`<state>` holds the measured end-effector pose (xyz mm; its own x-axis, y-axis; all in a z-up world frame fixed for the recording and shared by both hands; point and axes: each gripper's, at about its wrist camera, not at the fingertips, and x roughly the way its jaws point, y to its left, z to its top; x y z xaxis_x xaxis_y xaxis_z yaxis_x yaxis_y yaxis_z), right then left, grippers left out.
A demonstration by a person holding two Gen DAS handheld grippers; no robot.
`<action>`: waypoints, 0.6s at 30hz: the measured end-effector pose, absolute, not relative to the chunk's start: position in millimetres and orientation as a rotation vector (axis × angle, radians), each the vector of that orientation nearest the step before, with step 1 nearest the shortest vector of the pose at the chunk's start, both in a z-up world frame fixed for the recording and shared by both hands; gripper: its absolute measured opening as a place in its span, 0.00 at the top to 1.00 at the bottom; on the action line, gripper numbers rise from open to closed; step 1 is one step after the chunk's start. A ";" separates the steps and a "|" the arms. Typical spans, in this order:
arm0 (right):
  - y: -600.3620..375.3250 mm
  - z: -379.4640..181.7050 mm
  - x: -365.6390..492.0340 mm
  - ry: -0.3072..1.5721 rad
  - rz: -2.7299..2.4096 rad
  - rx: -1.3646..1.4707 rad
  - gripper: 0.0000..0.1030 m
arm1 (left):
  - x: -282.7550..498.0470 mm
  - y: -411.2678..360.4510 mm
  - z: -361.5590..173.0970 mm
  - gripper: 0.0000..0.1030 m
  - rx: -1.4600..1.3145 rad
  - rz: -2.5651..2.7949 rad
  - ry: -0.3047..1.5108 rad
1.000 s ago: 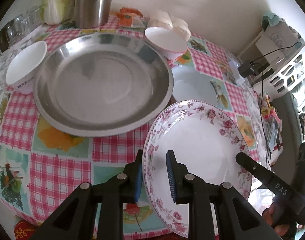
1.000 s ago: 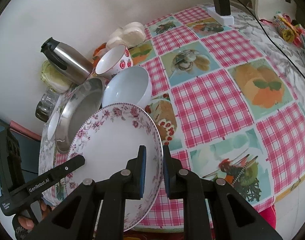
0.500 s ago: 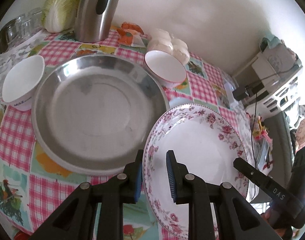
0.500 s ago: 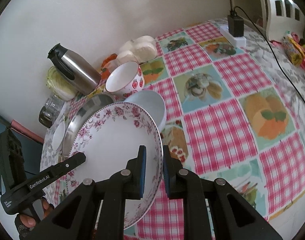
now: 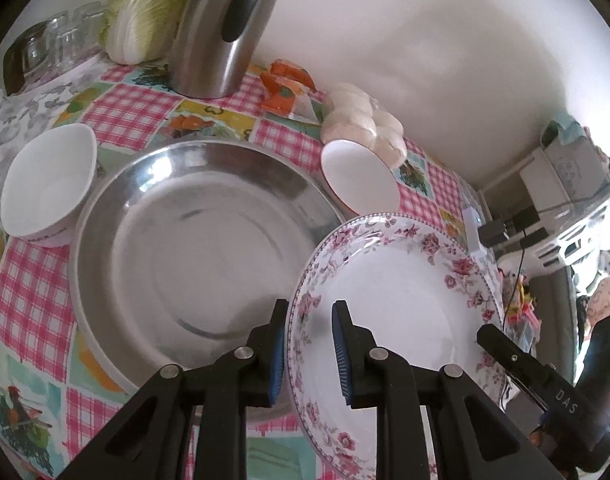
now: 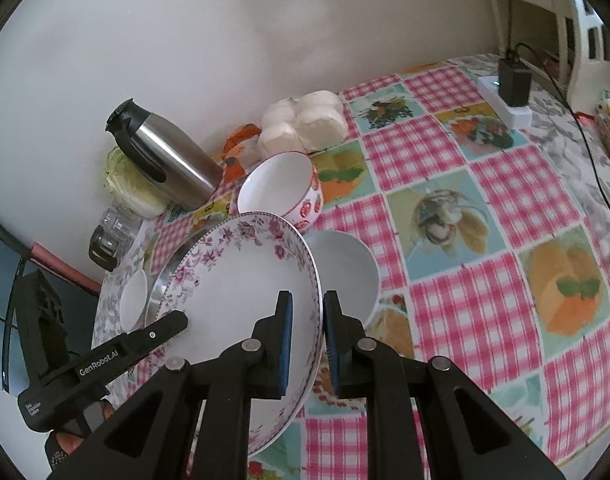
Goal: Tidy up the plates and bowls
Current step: 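Lift the floral plate with both tools and carry it over the basin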
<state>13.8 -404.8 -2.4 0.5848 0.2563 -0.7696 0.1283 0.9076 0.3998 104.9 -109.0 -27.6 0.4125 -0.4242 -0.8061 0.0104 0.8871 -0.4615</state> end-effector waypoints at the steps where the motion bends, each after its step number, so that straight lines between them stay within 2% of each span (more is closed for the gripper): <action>1: -403.3 -2.4 16.7 0.952 0.081 0.441 0.84 | 106.8 -106.8 -27.9 0.77 -0.425 -0.280 1.119; 18: -386.5 -1.2 54.3 0.944 0.137 0.418 0.84 | 146.7 -80.2 -35.6 0.78 -0.535 -0.252 1.108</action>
<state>54.3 -386.5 -1.2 0.5849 0.2934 -0.7562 0.0671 0.9116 0.4056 146.7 -80.2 -35.6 0.4346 -0.4505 -0.7798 -0.0683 0.8469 -0.5273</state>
